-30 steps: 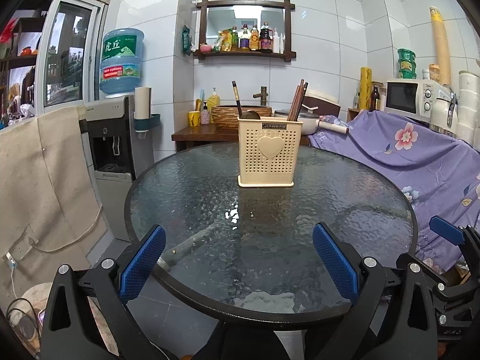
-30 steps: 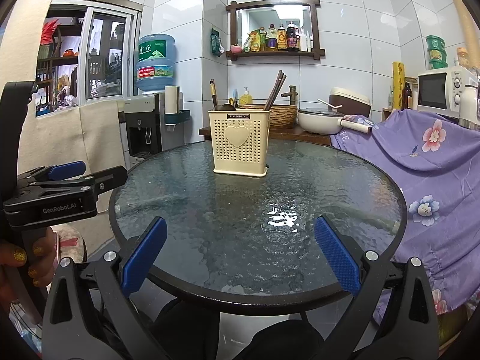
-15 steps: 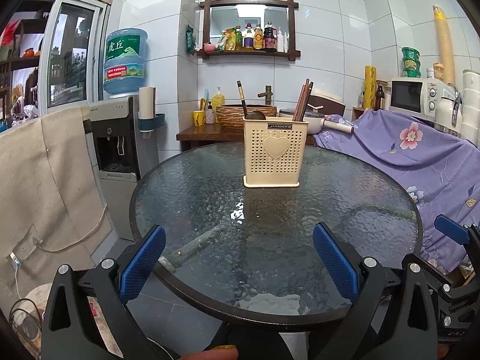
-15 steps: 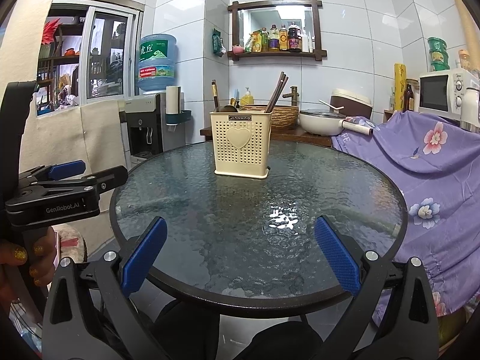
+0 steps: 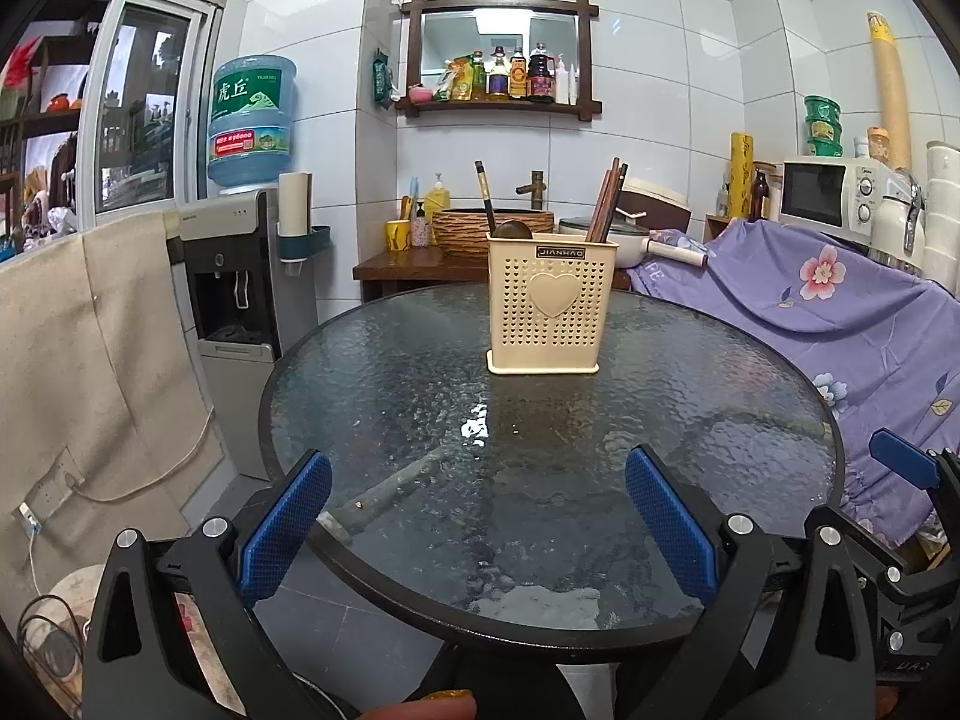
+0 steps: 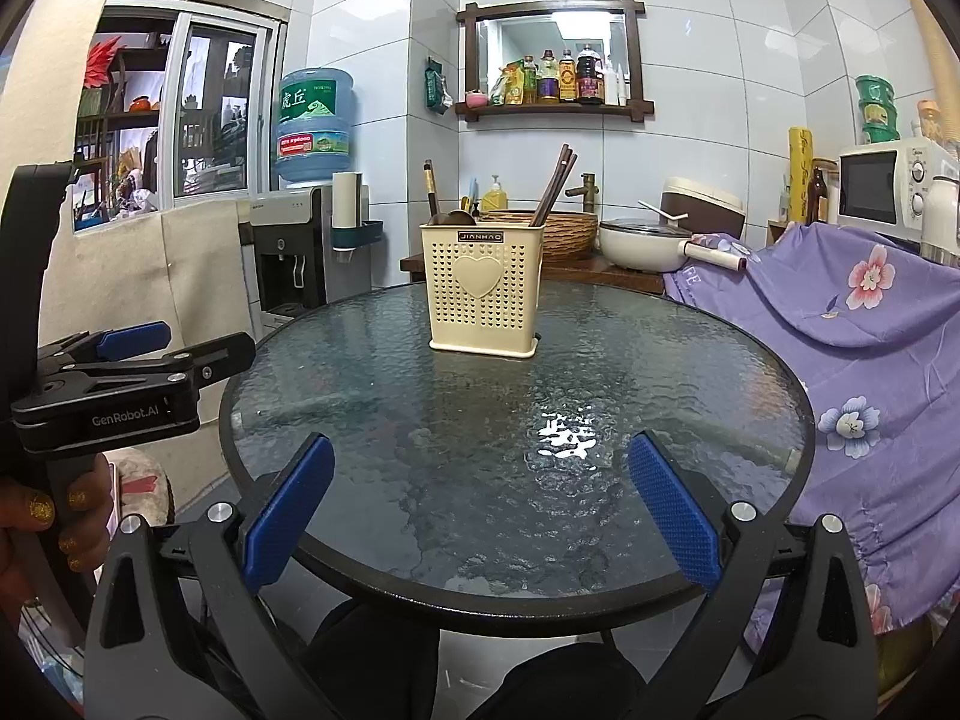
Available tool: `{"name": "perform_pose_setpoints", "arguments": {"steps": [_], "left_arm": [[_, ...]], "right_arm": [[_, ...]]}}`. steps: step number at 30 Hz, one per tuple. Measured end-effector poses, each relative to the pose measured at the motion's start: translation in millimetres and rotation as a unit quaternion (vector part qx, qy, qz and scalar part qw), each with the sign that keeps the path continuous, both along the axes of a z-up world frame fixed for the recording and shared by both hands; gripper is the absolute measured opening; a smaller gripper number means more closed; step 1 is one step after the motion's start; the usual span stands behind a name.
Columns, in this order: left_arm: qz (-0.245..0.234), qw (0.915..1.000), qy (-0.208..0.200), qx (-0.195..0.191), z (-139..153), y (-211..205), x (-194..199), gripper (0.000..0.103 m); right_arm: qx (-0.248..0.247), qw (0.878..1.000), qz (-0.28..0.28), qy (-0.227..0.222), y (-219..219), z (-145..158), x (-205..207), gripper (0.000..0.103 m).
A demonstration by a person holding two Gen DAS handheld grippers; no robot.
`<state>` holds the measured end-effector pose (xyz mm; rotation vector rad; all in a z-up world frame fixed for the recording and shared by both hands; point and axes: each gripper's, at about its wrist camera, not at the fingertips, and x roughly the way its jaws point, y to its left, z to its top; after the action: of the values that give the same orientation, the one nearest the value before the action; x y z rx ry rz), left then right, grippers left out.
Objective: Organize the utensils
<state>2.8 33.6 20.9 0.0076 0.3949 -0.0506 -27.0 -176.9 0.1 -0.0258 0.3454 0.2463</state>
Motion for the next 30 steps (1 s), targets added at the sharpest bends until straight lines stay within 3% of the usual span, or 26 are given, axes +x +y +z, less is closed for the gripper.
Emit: {"name": "perform_pose_setpoints", "arguments": {"steps": [30], "left_arm": [[-0.002, 1.0000, -0.003, -0.004, 0.8, 0.5, -0.7, 0.096]], "right_arm": [[-0.001, 1.000, 0.001, 0.001, 1.9, -0.7, -0.1, 0.097]]}}
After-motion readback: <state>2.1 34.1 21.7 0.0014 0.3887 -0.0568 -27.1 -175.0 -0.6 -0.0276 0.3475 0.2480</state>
